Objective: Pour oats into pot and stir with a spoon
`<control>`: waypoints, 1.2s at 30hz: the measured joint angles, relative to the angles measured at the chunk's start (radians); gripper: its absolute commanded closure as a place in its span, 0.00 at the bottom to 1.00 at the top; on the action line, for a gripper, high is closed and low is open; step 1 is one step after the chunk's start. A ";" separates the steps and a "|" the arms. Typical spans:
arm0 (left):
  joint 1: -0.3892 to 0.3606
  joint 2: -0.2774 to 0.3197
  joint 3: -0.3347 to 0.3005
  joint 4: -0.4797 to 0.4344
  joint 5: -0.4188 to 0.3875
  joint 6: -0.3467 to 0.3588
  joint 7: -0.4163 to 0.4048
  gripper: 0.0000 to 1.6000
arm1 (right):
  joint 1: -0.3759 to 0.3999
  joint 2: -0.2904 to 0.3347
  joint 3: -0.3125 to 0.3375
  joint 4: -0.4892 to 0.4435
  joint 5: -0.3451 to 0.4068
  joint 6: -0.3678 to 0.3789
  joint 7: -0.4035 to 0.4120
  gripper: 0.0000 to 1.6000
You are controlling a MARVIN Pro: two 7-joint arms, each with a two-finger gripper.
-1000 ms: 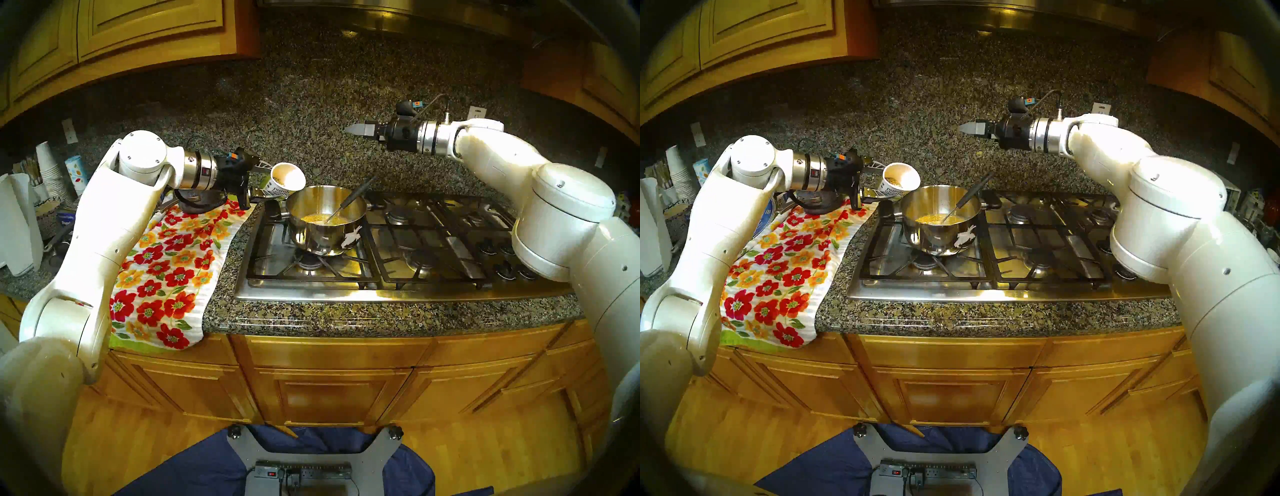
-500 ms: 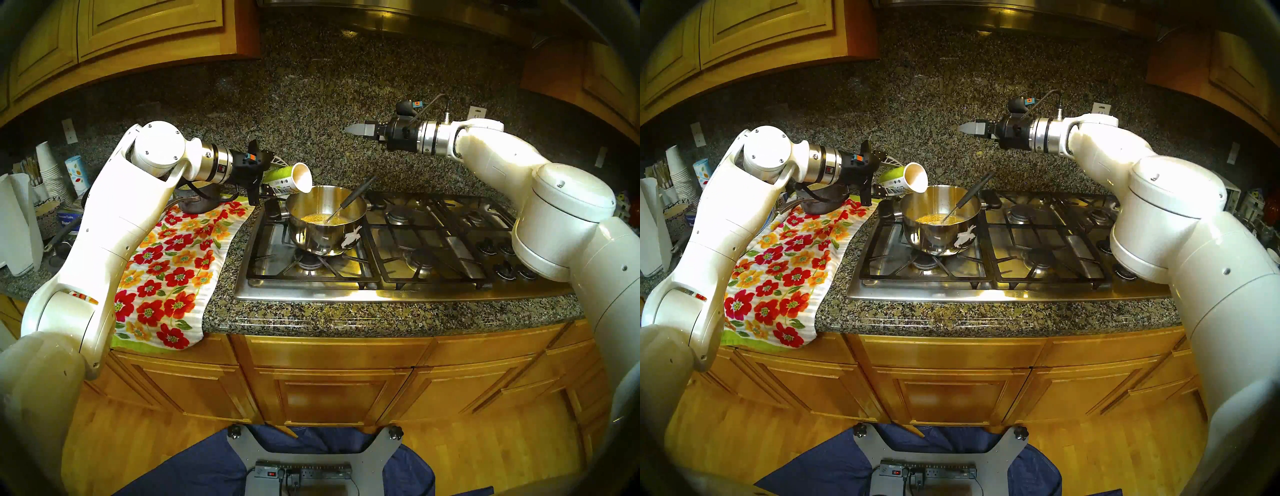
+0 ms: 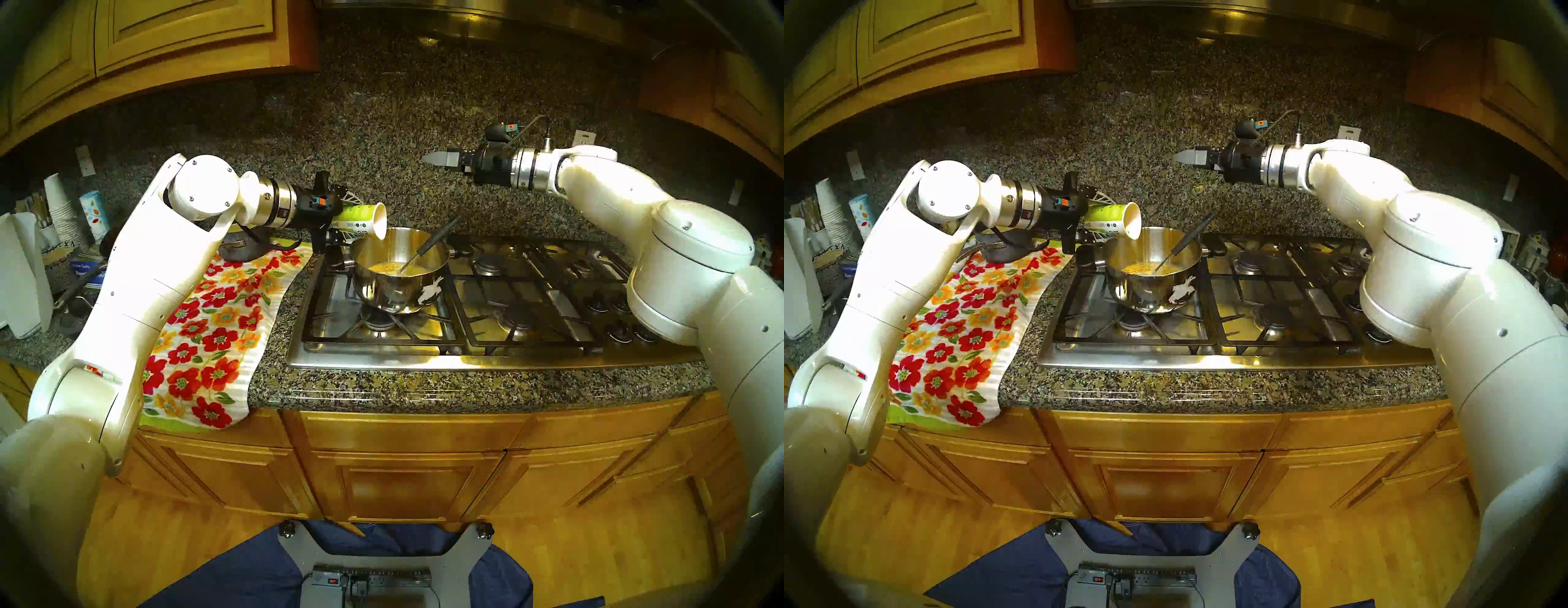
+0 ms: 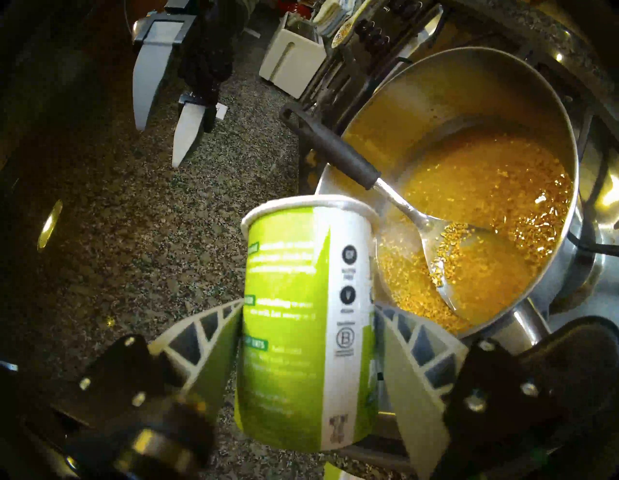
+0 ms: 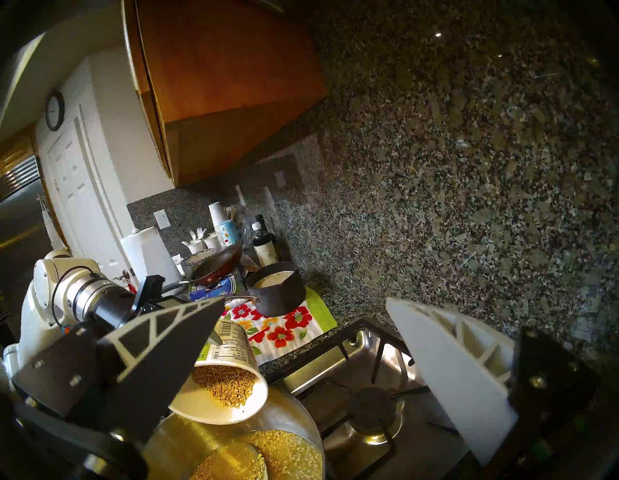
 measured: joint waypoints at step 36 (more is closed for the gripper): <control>0.159 0.091 0.005 -0.222 0.325 -0.179 0.267 0.53 | 0.000 0.000 0.000 0.000 0.000 0.000 0.000 0.00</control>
